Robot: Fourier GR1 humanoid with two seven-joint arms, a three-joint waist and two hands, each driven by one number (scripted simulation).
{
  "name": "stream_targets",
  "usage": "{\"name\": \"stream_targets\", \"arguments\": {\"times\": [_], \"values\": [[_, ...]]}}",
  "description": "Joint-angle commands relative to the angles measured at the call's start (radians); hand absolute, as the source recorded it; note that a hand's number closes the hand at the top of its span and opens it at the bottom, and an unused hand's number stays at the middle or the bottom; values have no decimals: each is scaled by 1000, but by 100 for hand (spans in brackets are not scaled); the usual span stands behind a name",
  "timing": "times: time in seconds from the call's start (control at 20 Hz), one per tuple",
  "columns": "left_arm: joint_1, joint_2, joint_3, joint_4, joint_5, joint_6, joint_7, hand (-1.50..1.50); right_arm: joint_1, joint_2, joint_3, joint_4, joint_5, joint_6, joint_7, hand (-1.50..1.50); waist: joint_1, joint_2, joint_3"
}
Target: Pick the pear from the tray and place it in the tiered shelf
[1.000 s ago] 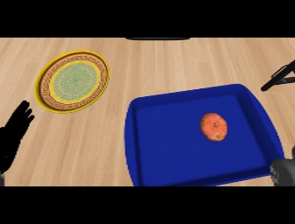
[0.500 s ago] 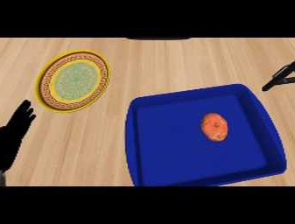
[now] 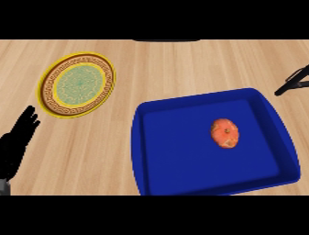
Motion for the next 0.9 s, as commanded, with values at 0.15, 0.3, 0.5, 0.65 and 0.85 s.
{"name": "stream_targets", "arguments": {"times": [0.15,0.3,0.5,0.65,0.85], "values": [[3,5,16,-34,9,-32,30,0,86,-58,-79,63,-96,-92,31,150,4,0,0],[4,-27,-3,-38,-21,16,40,0,138,-54,-145,19,-98,-208,67,-150,1,0,0],[-1,-3,32,-32,1,-25,37,0,271,-47,-142,23,-145,-145,2,-150,-4,-1,0],[-15,13,53,-13,3,-54,43,0,274,-100,-127,34,-211,-173,-12,-150,-1,0,0],[7,-21,33,-32,-25,-38,31,0,284,-32,-92,-24,-240,-275,58,-150,2,0,0]]}}
